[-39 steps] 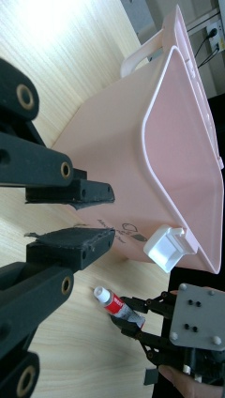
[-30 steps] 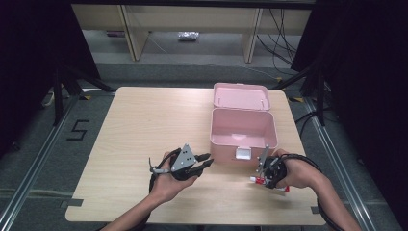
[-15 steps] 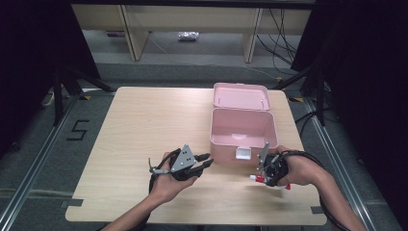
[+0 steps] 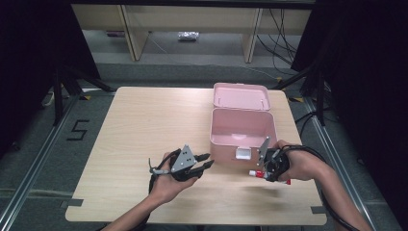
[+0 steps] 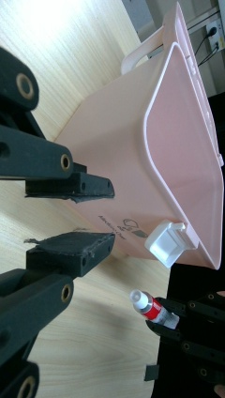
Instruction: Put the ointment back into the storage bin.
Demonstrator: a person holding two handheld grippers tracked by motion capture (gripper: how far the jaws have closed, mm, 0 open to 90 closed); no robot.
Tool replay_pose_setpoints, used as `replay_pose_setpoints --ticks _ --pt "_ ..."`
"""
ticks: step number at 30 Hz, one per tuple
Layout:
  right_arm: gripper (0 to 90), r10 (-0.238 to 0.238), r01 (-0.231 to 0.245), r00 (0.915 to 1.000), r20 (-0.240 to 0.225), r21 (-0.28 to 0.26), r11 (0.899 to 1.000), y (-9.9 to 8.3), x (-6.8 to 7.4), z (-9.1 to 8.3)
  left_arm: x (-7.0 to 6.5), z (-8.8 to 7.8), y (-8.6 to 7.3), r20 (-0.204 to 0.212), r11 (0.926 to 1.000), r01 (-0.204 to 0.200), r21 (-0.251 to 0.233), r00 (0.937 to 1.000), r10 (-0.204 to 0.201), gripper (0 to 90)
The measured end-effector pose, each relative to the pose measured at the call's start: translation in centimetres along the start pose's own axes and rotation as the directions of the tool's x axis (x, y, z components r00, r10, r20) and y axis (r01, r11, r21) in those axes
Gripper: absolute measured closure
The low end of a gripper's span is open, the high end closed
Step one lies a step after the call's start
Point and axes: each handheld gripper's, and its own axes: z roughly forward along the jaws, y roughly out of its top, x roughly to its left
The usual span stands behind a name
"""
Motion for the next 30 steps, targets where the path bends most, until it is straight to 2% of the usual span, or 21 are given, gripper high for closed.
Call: replay_pose_setpoints --ticks 1,2,3,4,8,10,11,12,13,14,16,17,18,19,22,25,27,29,30 --pt "71.7 -0.004 0.004 1.0000 0.001 -0.001 1.000 0.0 0.0 -0.1 0.0 0.0 0.0 0.000 1.0000 0.000 0.001 1.0000 0.000 70.5" --pt "71.7 -0.040 0.040 0.9992 0.007 -0.005 0.999 0.1 -0.2 -0.2 0.0 0.0 0.0 0.002 1.0000 0.003 -0.004 1.0000 -0.003 70.1" --pt "71.7 -0.045 0.045 0.9990 0.006 -0.008 0.999 0.2 -0.2 -0.2 0.1 0.1 0.0 0.007 0.9999 0.003 -0.010 1.0000 -0.003 69.6" --pt "71.7 0.007 -0.007 1.0000 0.006 0.004 1.000 0.2 0.1 -0.4 0.0 0.1 0.0 0.006 0.9999 0.004 -0.010 1.0000 -0.004 69.4" --pt "71.7 -0.053 0.053 0.9986 0.005 -0.014 0.998 0.3 -0.2 -0.5 0.0 0.0 0.0 0.003 1.0000 -0.004 0.004 1.0000 0.004 68.2" --pt "71.7 -0.022 0.022 0.9997 0.007 0.000 1.000 0.3 -0.1 -0.8 0.0 0.0 -0.1 0.003 1.0000 -0.004 0.004 1.0000 0.004 67.7" --pt "71.7 -0.057 0.057 0.9983 0.005 -0.014 0.998 0.4 -0.3 -0.8 0.0 0.1 0.0 0.003 1.0000 -0.003 0.005 1.0000 0.003 67.4" --pt "71.7 -0.010 0.010 0.9999 0.008 -0.004 1.000 0.3 0.0 -0.9 0.0 0.1 0.0 0.003 1.0000 -0.002 0.004 1.0000 0.002 67.0" --pt "71.7 -0.054 0.054 0.9985 0.004 -0.012 0.998 0.4 -0.4 -1.0 0.0 0.1 0.0 0.004 1.0000 -0.002 0.003 1.0000 0.002 66.4" --pt "71.7 -0.039 0.039 0.9992 0.003 -0.011 0.999 0.4 -0.3 -1.1 0.0 0.1 0.0 0.004 1.0000 -0.002 0.003 1.0000 0.002 65.9" --pt "71.7 -0.050 0.050 0.9987 0.005 -0.013 0.999 0.4 -0.4 -1.2 0.0 0.1 0.1 0.002 1.0000 -0.001 0.005 1.0000 0.001 65.8" --pt "71.7 -0.009 0.009 1.0000 0.002 -0.003 1.000 0.4 -0.2 -1.3 0.0 0.1 0.1 0.002 1.0000 -0.001 0.005 1.0000 0.001 65.8" --pt "71.7 -0.053 0.053 0.9986 0.005 -0.009 0.999 0.5 -0.5 -1.4 0.0 0.1 0.1 0.002 1.0000 -0.001 0.005 1.0000 0.001 65.8" --pt "71.7 -0.055 0.056 0.9984 0.008 -0.013 0.998 0.5 -0.5 -1.4 0.0 0.1 0.1 0.003 1.0000 0.000 0.005 1.0000 0.000 65.8" --pt "71.7 -0.013 0.013 0.9999 0.007 -0.003 1.000 0.5 -0.3 -1.8 0.0 0.2 0.1 0.006 1.0000 -0.005 0.007 1.0000 0.005 65.7" --pt "71.7 -0.043 0.043 0.9991 0.005 -0.006 0.999 0.6 -0.5 -1.9 0.0 0.2 0.1 0.006 0.9999 -0.009 0.008 0.9999 0.009 65.4" --pt "71.7 -0.047 0.047 0.9989 0.005 0.000 0.999 0.6 -0.6 -2.1 0.0 0.2 0.1 0.006 0.9999 -0.007 0.008 1.0000 0.007 65.2" --pt "71.7 -0.046 0.046 0.9989 0.007 -0.002 0.999 0.7 -0.6 -2.3 0.0 0.1 0.0 0.006 0.9999 -0.008 0.010 1.0000 0.008 65.0" --pt "71.7 -0.023 0.023 0.9997 0.007 0.001 1.000 0.7 -0.5 -2.4 0.0 0.1 0.0 0.006 0.9999 -0.008 0.011 0.9999 0.008 64.9"
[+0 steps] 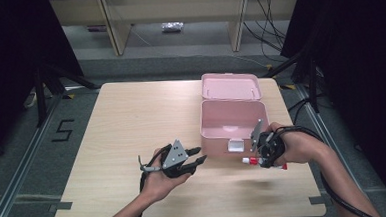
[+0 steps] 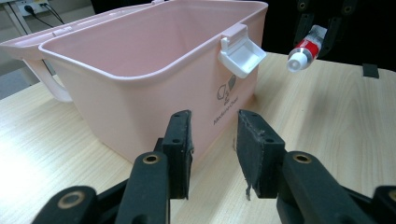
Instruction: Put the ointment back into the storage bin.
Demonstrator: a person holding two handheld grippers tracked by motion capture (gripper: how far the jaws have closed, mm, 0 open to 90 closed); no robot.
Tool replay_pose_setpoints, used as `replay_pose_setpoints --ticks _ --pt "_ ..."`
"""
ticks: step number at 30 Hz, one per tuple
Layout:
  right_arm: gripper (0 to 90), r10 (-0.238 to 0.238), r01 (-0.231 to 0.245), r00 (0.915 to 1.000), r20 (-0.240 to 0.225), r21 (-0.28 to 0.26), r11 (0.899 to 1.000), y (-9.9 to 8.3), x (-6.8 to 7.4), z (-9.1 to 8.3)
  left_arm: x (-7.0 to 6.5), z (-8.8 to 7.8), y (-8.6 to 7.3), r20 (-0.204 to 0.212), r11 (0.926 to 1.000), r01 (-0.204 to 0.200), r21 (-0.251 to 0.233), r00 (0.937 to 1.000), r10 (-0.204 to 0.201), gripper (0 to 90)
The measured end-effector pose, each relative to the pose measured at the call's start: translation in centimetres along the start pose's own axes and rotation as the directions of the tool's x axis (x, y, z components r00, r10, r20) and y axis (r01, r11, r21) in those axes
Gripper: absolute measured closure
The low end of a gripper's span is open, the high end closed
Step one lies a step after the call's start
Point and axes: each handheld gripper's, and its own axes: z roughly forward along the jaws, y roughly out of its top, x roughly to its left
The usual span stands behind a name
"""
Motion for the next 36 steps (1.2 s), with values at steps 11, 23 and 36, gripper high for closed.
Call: replay_pose_setpoints --ticks 11,23,36 --pt "71.7 -0.013 0.013 0.9999 -0.001 -0.001 1.000 0.3 -0.4 -0.8 -0.1 0.0 -0.1 0.001 1.0000 0.004 0.002 1.0000 -0.004 63.8" --pt "71.7 -0.024 0.024 0.9996 0.015 -0.003 1.000 0.5 -0.6 -1.4 -0.2 0.1 -0.1 0.002 1.0000 0.005 0.000 1.0000 -0.005 62.5" --pt "71.7 -0.080 0.080 0.9966 0.020 -0.025 0.996 0.8 -1.1 -1.9 -0.3 0.1 -0.2 0.001 1.0000 0.010 0.002 1.0000 -0.010 61.2"
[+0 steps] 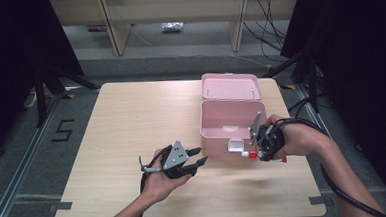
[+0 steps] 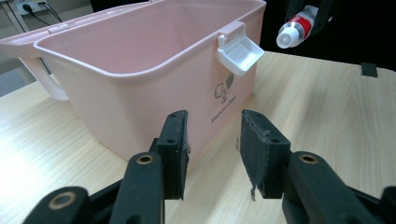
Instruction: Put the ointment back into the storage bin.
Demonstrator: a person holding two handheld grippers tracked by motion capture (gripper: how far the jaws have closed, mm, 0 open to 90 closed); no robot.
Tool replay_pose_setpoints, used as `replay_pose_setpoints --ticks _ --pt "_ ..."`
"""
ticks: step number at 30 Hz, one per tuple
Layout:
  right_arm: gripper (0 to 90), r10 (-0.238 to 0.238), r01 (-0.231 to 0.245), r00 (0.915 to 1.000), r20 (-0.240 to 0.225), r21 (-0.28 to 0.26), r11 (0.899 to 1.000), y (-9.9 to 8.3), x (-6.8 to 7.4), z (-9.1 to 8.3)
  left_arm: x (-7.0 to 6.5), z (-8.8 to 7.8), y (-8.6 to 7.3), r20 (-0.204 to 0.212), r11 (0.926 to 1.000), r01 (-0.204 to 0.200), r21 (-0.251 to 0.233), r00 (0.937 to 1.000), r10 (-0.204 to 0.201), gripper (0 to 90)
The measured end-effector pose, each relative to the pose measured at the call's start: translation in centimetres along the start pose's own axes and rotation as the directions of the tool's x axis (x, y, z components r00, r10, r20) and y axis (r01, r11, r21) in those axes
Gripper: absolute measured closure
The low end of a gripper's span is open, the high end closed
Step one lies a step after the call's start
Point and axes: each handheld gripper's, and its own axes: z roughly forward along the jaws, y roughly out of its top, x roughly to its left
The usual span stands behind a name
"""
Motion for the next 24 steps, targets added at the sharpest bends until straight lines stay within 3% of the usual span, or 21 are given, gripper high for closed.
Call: replay_pose_setpoints --ticks 2,3,4,5,8,9,11,12,16,17,19,20,21,24 --pt "71.7 0.052 -0.052 0.9987 0.000 0.020 0.998 0.0 0.3 -0.2 0.0 0.0 0.0 0.000 1.0000 0.000 0.000 1.0000 0.000 61.1" --pt "71.7 0.054 -0.054 0.9985 -0.001 0.022 0.998 0.0 0.3 -0.3 0.0 0.0 0.0 0.000 1.0000 0.001 0.000 1.0000 -0.001 61.1" --pt "71.7 0.003 -0.003 1.0000 -0.001 0.003 1.000 0.1 -0.1 -0.2 0.0 0.0 0.0 0.000 1.0000 0.000 -0.001 1.0000 0.000 61.1" --pt "71.7 0.037 -0.038 0.9993 0.007 0.012 0.999 0.0 0.1 -0.4 0.0 0.0 0.0 0.000 1.0000 0.000 -0.001 1.0000 0.000 61.1" --pt "71.7 0.028 -0.028 0.9996 0.007 0.012 1.000 0.1 -0.1 -0.6 0.0 0.0 0.0 0.002 1.0000 -0.001 -0.002 1.0000 0.001 61.0" --pt "71.7 0.055 -0.055 0.9984 0.011 0.024 0.998 0.2 0.1 -0.7 0.0 0.0 0.0 0.003 1.0000 -0.001 -0.001 1.0000 0.001 60.9" --pt "71.7 0.029 -0.029 0.9995 0.010 0.008 1.000 0.2 -0.2 -0.7 0.0 0.0 -0.1 0.004 1.0000 0.000 0.000 1.0000 0.000 60.8" --pt "71.7 0.046 -0.046 0.9989 0.008 0.015 0.999 0.2 -0.2 -0.9 0.0 0.0 -0.1 0.004 1.0000 0.000 0.000 1.0000 0.000 60.9" --pt "71.7 -0.011 0.011 0.9998 0.019 -0.001 1.000 0.4 -0.7 -1.0 0.0 0.0 -0.1 0.004 1.0000 0.000 -0.001 1.0000 0.000 60.9" --pt "71.7 0.026 -0.026 0.9995 0.017 0.008 1.000 0.4 -0.5 -1.2 0.0 0.0 -0.1 0.004 1.0000 -0.001 -0.001 1.0000 0.001 60.9" --pt "71.7 0.009 -0.009 0.9999 0.014 0.002 1.000 0.4 -0.6 -1.3 0.1 0.0 -0.1 0.003 1.0000 -0.001 -0.002 1.0000 0.001 60.9" --pt "71.7 0.044 -0.044 0.9988 0.020 0.013 0.999 0.4 -0.4 -1.4 0.1 0.0 0.0 0.002 1.0000 -0.001 -0.002 1.0000 0.001 60.9" --pt "71.7 0.047 -0.048 0.9987 0.019 0.013 0.999 0.5 -0.5 -1.5 0.1 0.0 0.0 0.002 1.0000 -0.001 -0.001 1.0000 0.001 60.9" --pt "71.7 0.015 -0.015 0.9997 0.021 0.001 1.000 0.5 -0.7 -1.5 0.1 0.0 -0.1 0.002 1.0000 0.001 -0.002 1.0000 -0.001 60.9"
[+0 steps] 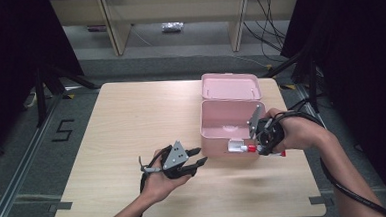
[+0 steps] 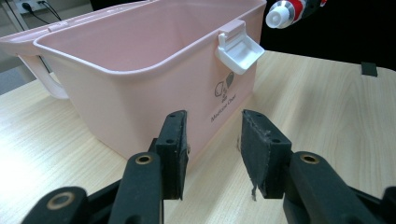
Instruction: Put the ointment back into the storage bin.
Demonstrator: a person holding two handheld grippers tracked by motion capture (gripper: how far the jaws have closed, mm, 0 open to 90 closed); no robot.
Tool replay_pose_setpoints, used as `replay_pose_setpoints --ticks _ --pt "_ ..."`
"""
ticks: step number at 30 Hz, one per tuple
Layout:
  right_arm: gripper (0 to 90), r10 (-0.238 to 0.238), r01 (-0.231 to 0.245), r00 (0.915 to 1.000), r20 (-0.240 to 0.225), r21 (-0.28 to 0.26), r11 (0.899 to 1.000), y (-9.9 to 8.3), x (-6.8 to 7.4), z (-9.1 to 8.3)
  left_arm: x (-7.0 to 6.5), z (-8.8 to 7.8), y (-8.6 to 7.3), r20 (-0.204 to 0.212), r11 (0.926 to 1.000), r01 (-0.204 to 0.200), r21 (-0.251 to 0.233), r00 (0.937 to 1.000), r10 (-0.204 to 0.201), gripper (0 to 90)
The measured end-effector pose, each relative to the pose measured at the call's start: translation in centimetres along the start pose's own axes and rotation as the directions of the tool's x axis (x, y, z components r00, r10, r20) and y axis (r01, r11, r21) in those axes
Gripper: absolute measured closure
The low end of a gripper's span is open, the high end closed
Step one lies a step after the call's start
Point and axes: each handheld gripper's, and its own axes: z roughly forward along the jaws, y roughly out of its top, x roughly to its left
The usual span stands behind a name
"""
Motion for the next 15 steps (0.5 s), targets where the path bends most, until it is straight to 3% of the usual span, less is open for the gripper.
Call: replay_pose_setpoints --ticks 1,3,5,7,8,9,11,15 --pt "71.7 0.021 -0.021 0.9998 0.005 0.009 1.000 0.05 0.14 -0.14 -0.03 0.01 -0.05 -0.002 1.0000 0.006 0.003 1.0000 -0.006 60.9" --pt "71.7 -0.028 0.028 0.9996 0.004 -0.009 1.000 0.17 -0.20 -0.12 -0.02 0.02 -0.08 0.001 1.0000 -0.003 0.008 1.0000 0.003 60.8" --pt "71.7 0.013 -0.013 0.9999 0.002 0.003 1.000 0.24 0.05 -0.31 -0.02 0.01 -0.08 0.002 1.0000 -0.004 0.009 1.0000 0.004 60.9" --pt "71.7 -0.028 0.028 0.9996 0.002 -0.019 0.999 0.37 -0.29 -0.30 -0.07 0.00 -0.05 0.001 1.0000 0.004 0.003 1.0000 -0.004 60.9" --pt "71.7 -0.027 0.027 0.9996 0.006 -0.014 1.000 0.35 -0.35 -0.31 -0.03 -0.01 -0.02 0.002 1.0000 -0.001 0.002 1.0000 0.001 60.9" --pt "71.7 0.018 -0.018 0.9998 0.011 0.005 1.000 0.42 -0.05 -0.54 -0.03 -0.01 -0.02 0.000 1.0000 0.001 0.002 1.0000 -0.001 60.8" --pt "71.7 -0.021 0.021 0.9998 0.004 -0.007 1.000 0.48 -0.42 -0.51 0.02 -0.03 -0.01 -0.001 1.0000 -0.002 0.002 1.0000 0.002 60.9" --pt "71.7 0.021 -0.021 0.9997 0.011 -0.004 1.000 0.57 -0.32 -0.74 0.04 -0.06 -0.02 -0.001 1.0000 -0.003 0.003 1.0000 0.003 60.8"
